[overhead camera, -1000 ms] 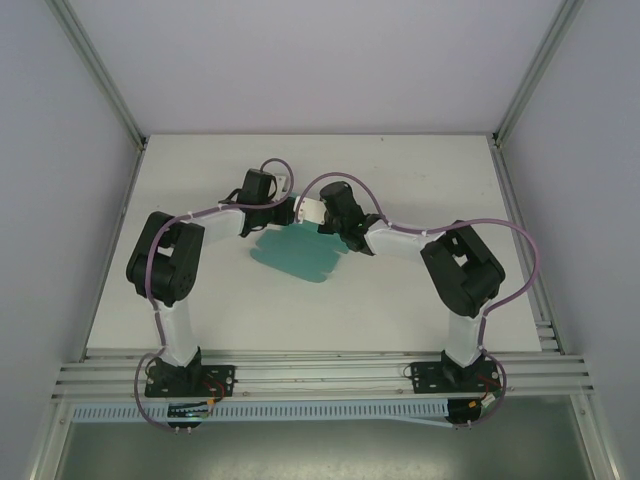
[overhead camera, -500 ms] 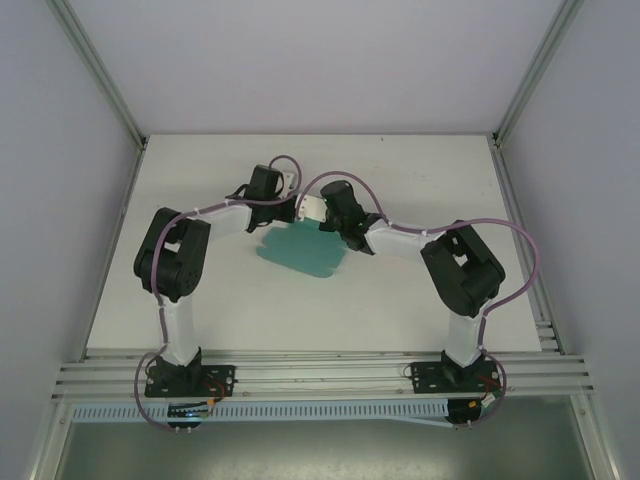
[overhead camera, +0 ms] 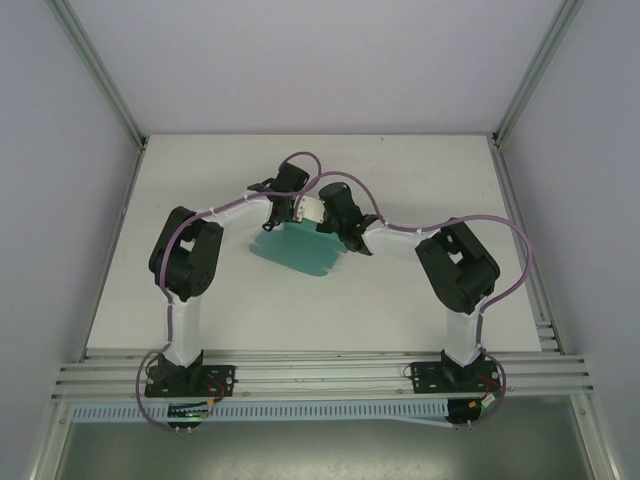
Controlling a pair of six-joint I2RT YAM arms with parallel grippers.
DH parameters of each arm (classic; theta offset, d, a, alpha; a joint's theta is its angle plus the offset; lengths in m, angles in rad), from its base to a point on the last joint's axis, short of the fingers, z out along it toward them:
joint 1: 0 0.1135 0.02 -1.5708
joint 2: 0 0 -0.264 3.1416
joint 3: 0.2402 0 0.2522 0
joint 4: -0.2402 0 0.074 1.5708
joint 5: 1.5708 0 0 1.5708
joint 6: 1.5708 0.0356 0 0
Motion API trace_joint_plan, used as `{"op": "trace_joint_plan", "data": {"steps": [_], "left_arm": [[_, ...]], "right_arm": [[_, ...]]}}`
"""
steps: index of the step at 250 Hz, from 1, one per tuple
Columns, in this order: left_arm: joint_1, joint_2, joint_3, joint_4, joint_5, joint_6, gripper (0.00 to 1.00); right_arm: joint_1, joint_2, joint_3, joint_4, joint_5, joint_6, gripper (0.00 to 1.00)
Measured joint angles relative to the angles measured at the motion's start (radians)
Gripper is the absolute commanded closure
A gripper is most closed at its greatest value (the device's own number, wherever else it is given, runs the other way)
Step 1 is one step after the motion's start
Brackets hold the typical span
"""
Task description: Assemble paper box
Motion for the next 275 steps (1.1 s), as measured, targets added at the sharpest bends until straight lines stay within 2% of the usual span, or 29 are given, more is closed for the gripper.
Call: {"op": "trace_joint_plan", "data": {"steps": [48,71,81,87,115,159,192,250,275], "left_arm": [[-0.004,0.021,0.054,-0.094,-0.008,-0.038,1.0],[-0.004,-0.009,-0.011,-0.013,-0.002,-0.004,1.0],[-0.003,-0.035,-0.064,0.046,0.001,0.008,0.87],[-0.002,-0.053,-0.097,0.084,0.004,0.014,0.83],[0.015,-0.098,-0.206,0.228,0.015,0.035,0.79],[0.027,-0.101,-0.233,0.296,0.051,0.057,0.7],[0.05,-0.113,-0.276,0.365,0.115,0.06,0.68],[0.118,-0.136,-0.348,0.471,0.309,0.061,0.63],[0.127,-0.136,-0.354,0.487,0.353,0.067,0.75]], "right_arm": [[-0.007,0.002,0.0,-0.006,-0.026,0.023,1.0],[-0.003,0.002,0.0,-0.007,-0.024,0.008,1.0],[0.002,0.002,0.0,-0.004,-0.024,0.005,1.0],[0.004,0.001,0.0,0.0,-0.022,0.005,1.0],[0.017,0.0,0.0,0.0,-0.013,0.008,1.0],[0.017,0.0,-0.002,-0.002,0.003,0.01,1.0],[0.017,-0.001,-0.004,-0.004,0.011,0.011,1.0],[0.02,-0.012,-0.006,-0.009,0.015,0.01,1.0],[0.023,-0.014,-0.006,-0.011,0.022,0.009,1.0]]}}
